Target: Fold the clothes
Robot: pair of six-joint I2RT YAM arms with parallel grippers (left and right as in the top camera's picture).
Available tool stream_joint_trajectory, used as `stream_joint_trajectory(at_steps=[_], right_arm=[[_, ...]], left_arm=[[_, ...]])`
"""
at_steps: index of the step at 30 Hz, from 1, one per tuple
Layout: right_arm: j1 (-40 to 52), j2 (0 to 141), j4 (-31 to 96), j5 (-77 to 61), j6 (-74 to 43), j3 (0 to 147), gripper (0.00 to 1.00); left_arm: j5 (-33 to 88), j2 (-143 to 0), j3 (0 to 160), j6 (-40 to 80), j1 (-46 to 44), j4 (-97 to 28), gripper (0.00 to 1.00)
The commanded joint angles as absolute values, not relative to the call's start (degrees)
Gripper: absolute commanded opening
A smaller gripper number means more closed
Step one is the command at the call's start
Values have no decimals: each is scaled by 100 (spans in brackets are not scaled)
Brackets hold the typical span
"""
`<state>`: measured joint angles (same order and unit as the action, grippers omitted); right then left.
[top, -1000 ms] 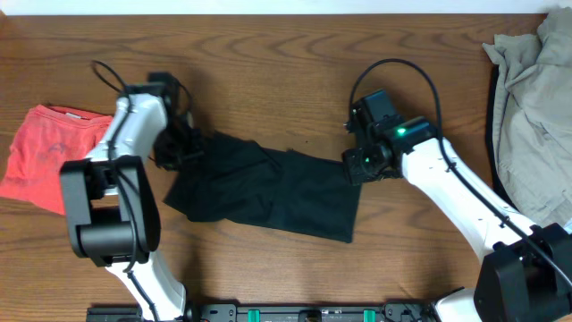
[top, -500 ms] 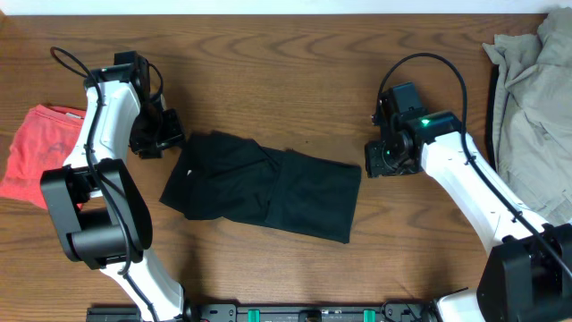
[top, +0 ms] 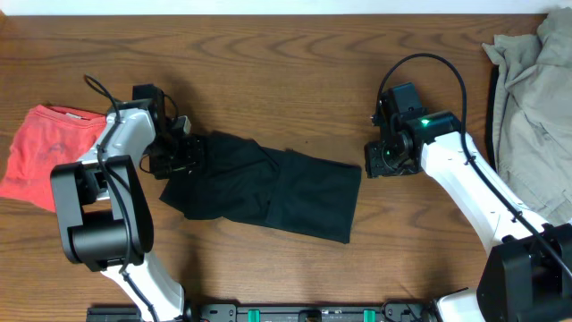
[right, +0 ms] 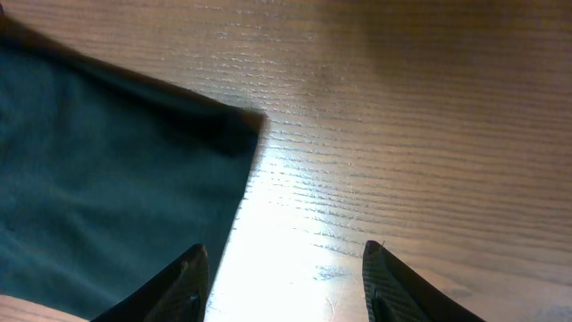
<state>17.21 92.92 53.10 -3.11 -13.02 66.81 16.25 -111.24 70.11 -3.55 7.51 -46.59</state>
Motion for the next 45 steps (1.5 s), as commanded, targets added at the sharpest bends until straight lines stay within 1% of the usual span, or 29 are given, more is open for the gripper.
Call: stream_joint_trajectory(at_steps=[1, 2, 3, 4, 6, 12, 13, 14, 23, 31, 33, 36, 38, 40, 45], right_arm=[[1688, 9292, 5315, -279, -1367, 6740, 54], [1688, 9292, 5315, -279, -1367, 6740, 54], [1688, 9292, 5315, -279, -1367, 6740, 54], [1688, 9292, 5317, -279, -1367, 6740, 54], [1688, 9292, 5317, -281, -1369, 6740, 54], [1688, 9292, 5358, -281, -1367, 6740, 54], [1688, 9292, 5360, -281, -1367, 6740, 54], [1688, 9292, 5360, -279, -1367, 6740, 54], [1675, 9292, 5358, -274, -1367, 6740, 54], [1640, 9292, 5400, -180, -1367, 6740, 54], [1640, 9292, 5411, -119, -1367, 6740, 54], [1638, 9292, 5435, 14, -1367, 6740, 54], [1621, 9292, 5450, 21, -1369, 6740, 54], [1579, 9292, 5465, 23, -1369, 6740, 54], [1376, 9292, 5516, 21, -1374, 6740, 54]], left_arm=[[1949, -11264, 6711, -600, 598, -4517, 71], [1946, -11271, 6694, -600, 567, -4512, 70], [1949, -11273, 6683, -596, 532, -4525, 63], [1946, -11273, 6681, -596, 495, -4552, 49], [1946, -11273, 6681, -596, 458, -4554, 36], [1682, -11271, 6770, -375, 486, -4646, 19], [1688, -11268, 6834, -318, 510, -4713, 14], [1691, -11268, 6930, -233, 543, -4814, 7], [1800, -11240, 8101, -148, 888, -6069, 6], [2001, -11240, 8731, -148, 1028, -6479, 6], [2318, -11240, 8864, -148, 1026, -6632, 6], [3166, -11229, 8976, -150, 978, -6858, 6], [3835, -11220, 8991, -148, 880, -6989, 6], [4244, -11218, 8991, -148, 701, -7124, 6], [4327, -11218, 8991, -150, -156, -7264, 6]])
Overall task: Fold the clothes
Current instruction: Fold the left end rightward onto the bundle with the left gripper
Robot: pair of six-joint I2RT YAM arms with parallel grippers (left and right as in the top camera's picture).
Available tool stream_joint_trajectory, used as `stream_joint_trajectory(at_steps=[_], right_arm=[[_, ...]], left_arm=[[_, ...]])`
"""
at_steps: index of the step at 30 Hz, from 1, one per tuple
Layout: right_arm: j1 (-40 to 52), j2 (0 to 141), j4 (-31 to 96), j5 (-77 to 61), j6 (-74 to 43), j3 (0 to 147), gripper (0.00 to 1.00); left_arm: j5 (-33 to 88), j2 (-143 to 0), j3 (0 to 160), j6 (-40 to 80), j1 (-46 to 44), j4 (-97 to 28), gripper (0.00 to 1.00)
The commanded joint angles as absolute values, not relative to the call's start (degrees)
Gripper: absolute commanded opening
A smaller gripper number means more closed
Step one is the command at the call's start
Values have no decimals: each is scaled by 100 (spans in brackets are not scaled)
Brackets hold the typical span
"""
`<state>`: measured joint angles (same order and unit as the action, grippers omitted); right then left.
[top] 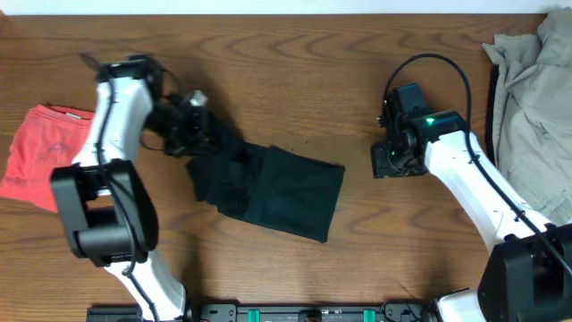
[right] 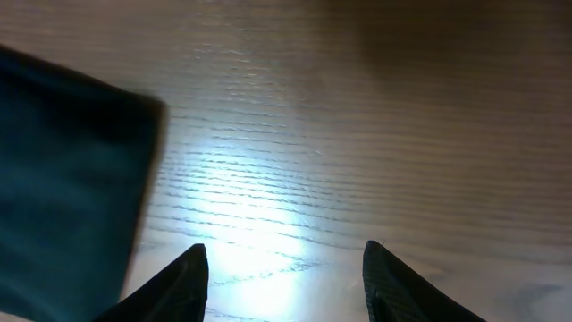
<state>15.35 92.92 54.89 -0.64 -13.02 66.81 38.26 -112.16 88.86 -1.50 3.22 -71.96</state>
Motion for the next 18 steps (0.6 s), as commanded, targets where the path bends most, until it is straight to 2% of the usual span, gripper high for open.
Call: stream_joint_trajectory(at_steps=[1, 4, 11, 16, 18], right_arm=[[1326, 9292, 5531, 21, -1374, 6740, 54], [1192, 9292, 5572, 16, -1369, 6740, 54], [1079, 9295, 5636, 16, -1367, 6740, 56], [1079, 9292, 5634, 16, -1367, 6740, 56], [1079, 9292, 5634, 16, -1367, 6740, 57]], left_arm=[[4305, -11218, 8991, -145, -379, -7262, 6], [4136, -11218, 8986, -137, -978, -7264, 6], [2550, -11220, 8980, 856, -2150, -7299, 6], [2456, -11220, 8980, 1041, -2679, -7223, 7], [2460, -11220, 8980, 1269, -2845, -7188, 11]])
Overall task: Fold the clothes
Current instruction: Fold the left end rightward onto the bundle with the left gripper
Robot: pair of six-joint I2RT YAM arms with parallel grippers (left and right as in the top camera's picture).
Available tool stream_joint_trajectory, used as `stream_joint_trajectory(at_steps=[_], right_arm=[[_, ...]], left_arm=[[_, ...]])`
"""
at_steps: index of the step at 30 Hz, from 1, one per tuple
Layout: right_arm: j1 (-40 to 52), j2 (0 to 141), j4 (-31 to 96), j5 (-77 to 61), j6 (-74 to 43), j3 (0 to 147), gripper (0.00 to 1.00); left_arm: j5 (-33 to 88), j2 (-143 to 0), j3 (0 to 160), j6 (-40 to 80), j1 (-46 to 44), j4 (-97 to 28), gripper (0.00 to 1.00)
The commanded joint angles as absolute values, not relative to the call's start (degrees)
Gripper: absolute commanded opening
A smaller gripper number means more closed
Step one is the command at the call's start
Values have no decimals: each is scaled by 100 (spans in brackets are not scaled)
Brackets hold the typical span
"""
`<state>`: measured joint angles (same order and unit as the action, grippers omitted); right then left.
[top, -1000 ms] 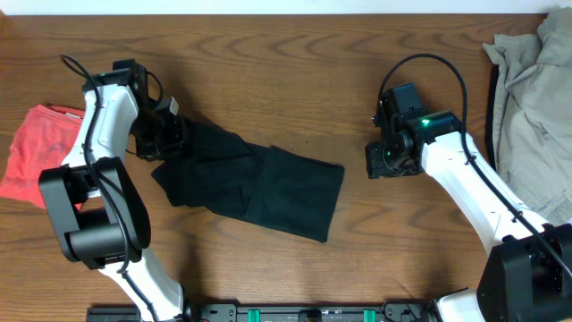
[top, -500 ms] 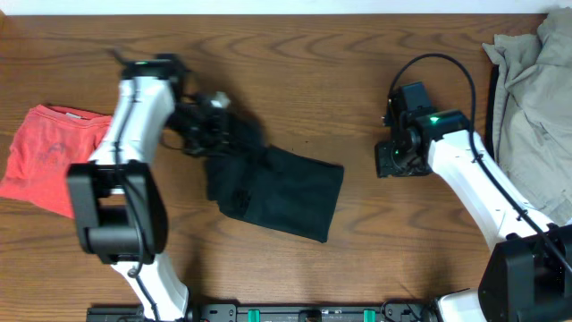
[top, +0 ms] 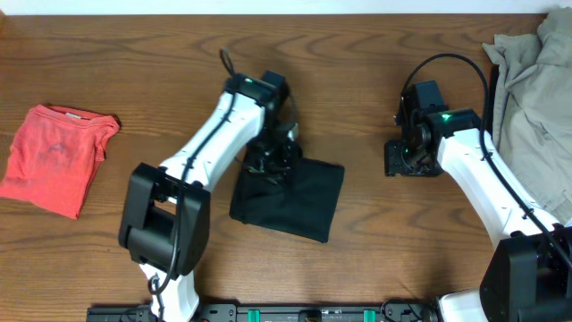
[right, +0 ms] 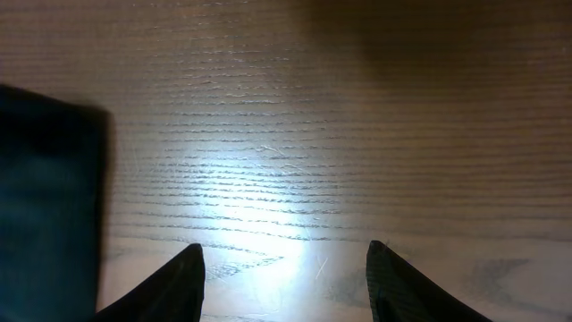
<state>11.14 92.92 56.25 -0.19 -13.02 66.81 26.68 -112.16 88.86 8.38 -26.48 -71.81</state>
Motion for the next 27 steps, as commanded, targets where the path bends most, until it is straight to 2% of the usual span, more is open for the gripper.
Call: stream_joint_trajectory(at_steps=[1, 9, 18, 23, 27], right_arm=[[1079, 9292, 5634, 16, -1367, 6740, 57], [1079, 9295, 5614, -32, -1369, 6740, 60], [1079, 9295, 5612, -47, -1369, 6740, 62], [1079, 9295, 5548, -67, -1369, 6740, 64], [1079, 9295, 5426, -307, -1365, 6740, 65]], left_arm=[[2460, -11220, 8980, 1389, -2923, -7166, 12], [3081, -11218, 8980, 1511, -3481, -6552, 13], [3109, -10932, 8993, 1087, -3345, -6772, 17], [3131, -10274, 8993, 867, -3177, -6598, 36], [2867, -9758, 8993, 220, -3140, -6504, 38]])
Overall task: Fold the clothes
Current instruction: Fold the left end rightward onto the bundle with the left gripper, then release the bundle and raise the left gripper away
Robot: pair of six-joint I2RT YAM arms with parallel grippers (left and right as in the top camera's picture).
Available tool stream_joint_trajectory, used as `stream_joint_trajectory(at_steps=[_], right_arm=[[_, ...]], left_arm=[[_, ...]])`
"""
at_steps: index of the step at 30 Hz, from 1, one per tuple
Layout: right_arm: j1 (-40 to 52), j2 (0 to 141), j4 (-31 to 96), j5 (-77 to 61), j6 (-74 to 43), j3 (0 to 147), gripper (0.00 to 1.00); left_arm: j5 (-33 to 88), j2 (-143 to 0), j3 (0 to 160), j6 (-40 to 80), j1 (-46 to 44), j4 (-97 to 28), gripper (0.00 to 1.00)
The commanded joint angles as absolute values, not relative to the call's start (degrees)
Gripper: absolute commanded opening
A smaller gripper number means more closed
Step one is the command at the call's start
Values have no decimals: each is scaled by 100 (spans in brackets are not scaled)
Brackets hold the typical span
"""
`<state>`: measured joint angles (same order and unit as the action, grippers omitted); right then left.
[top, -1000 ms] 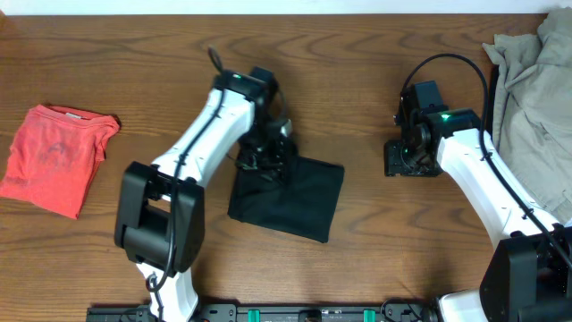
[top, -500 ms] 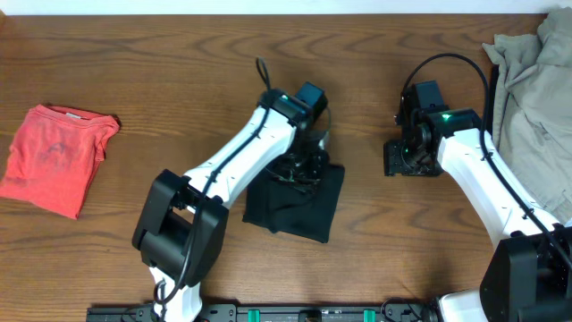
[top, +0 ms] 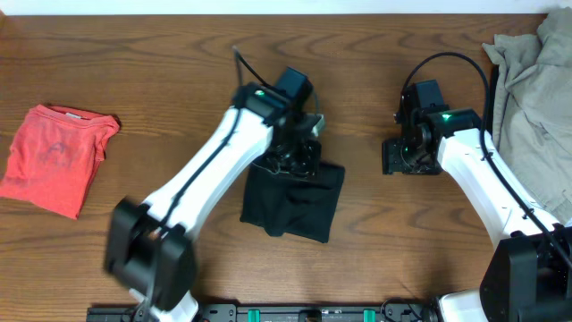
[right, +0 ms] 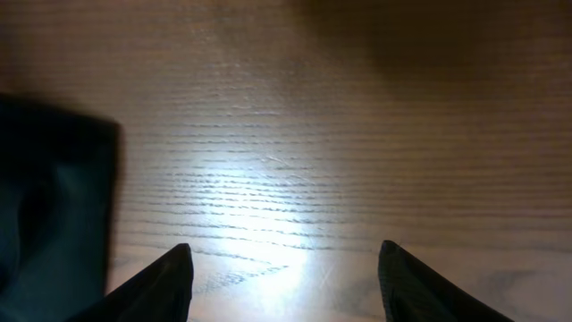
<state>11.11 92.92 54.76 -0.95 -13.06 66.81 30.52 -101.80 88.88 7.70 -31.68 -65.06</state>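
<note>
A black garment (top: pixel 290 201) lies folded into a compact block at the table's middle; its edge also shows in the right wrist view (right: pixel 49 206). My left gripper (top: pixel 299 158) sits low on the block's far edge, its fingers buried in dark cloth, apparently shut on the folded-over end. My right gripper (right: pixel 286 268) stands open over bare wood, a little to the right of the garment, with nothing between its fingers. A red garment (top: pixel 54 156) lies at the far left.
A heap of beige clothes (top: pixel 532 98) fills the right edge of the wooden table (top: pixel 179 54). The left arm stretches diagonally from the front left across to the black garment.
My left gripper has shifted slightly to the right along the black garment's far edge, and the block now looks narrower. The right gripper has stayed open in nearly the same spot.
The black garment lay spread long, with my left gripper on its left end near the red garment. Then that end was lifted off the table, then laid over the right half. The cloth now forms a compact block. My right gripper drew back to the right.
</note>
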Motion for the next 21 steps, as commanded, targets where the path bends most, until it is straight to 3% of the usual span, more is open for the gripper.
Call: stream_joint_trajectory(at_steps=[1, 6, 10, 17, 21], right_arm=[[1079, 9295, 5378, -429, -1363, 6740, 66], [1135, 9295, 5054, -1994, -609, 6740, 67], [1367, 9295, 4928, -3170, -154, 6740, 68], [2062, 9354, 4713, -3098, -163, 6700, 71], [2379, 9627, 4626, -1820, -1048, 6700, 71]], left_arm=[[2574, -9655, 8993, 263, -3096, -6501, 38], [1022, -9341, 8993, 1125, -2620, -6532, 37], [786, -9391, 8984, 1662, -1988, -6510, 37], [1000, -9697, 8884, 1831, -1190, -6361, 43], [1315, -9998, 8818, 1765, -1140, -6375, 43]])
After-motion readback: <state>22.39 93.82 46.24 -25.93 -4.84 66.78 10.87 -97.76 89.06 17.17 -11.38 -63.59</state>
